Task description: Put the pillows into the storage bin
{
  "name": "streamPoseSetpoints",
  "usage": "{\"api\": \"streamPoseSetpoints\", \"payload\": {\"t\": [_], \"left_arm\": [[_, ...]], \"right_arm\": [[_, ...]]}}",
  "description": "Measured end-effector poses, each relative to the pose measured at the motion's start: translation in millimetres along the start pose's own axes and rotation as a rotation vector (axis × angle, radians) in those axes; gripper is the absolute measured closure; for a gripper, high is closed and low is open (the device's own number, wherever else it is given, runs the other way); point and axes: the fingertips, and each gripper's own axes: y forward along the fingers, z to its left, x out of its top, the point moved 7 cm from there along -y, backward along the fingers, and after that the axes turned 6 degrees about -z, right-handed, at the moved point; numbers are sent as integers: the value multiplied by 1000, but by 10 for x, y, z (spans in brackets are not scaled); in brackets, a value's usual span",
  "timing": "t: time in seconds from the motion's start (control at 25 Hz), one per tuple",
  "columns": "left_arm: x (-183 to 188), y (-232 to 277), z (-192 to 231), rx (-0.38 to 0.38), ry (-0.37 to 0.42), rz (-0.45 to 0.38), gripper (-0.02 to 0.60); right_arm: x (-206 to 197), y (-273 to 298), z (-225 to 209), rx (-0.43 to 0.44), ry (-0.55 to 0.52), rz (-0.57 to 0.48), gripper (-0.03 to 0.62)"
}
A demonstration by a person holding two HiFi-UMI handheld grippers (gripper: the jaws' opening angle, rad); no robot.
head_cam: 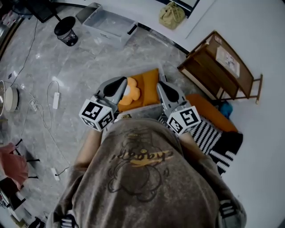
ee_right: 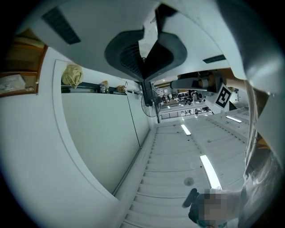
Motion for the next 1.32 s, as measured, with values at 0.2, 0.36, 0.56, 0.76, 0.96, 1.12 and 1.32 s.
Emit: {"api": "streamPoseSetpoints", "payload": {"t": [0.2, 0.36, 0.56, 0.76, 0.96, 1.12, 1.32], "left_arm": [[-42, -41, -14, 30, 5, 4, 578], [-51, -104, -29, 52, 7, 5, 578], [-35, -151, -59, 74, -10, -7, 578], [-52, -124, -114, 84, -20, -8, 578], [-87, -144, -139, 94, -23, 1, 578], [-86, -185, -148, 98, -21, 8, 578], [-150, -135, -196, 105, -24, 15, 578]], "right_arm": [[-42, -19, -47, -16, -3, 4, 594], [-53, -40, -70, -29, 1, -1, 595], [-64, -85, -81, -45, 20, -1, 595], [-92, -115, -92, -37, 28, 5, 595], [-149, -129, -64, -27, 39, 19, 595], [-157, -122, -39, -20, 41, 28, 597], [-191, -168, -122, -13, 41, 33, 599]]}}
